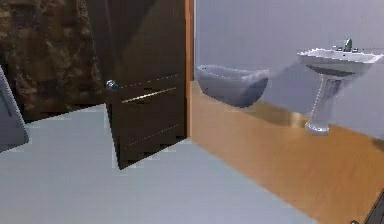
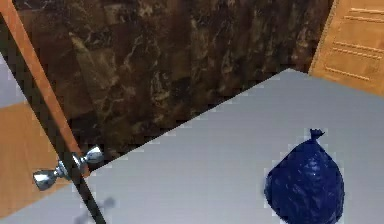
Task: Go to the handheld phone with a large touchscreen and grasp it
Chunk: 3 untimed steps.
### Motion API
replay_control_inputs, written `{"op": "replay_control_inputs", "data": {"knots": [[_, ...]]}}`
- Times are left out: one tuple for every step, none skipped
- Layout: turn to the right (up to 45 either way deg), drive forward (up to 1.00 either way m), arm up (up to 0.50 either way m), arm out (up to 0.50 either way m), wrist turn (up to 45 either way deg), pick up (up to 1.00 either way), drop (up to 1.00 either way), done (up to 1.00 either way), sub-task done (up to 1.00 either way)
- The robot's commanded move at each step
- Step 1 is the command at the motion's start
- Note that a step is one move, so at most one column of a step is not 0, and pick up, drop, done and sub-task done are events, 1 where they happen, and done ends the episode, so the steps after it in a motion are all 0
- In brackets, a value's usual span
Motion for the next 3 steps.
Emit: {"op": "replay_control_inputs", "data": {"knots": [[12.0,0.0,0.0,0.0,0.0,0.0,0.0,0.0,0.0],[0.0,0.2,0.0,0.0,0.0,0.0,0.0,0.0,0.0],[-24.0,0.0,0.0,0.0,0.0,0.0,0.0,0.0,0.0]]}}
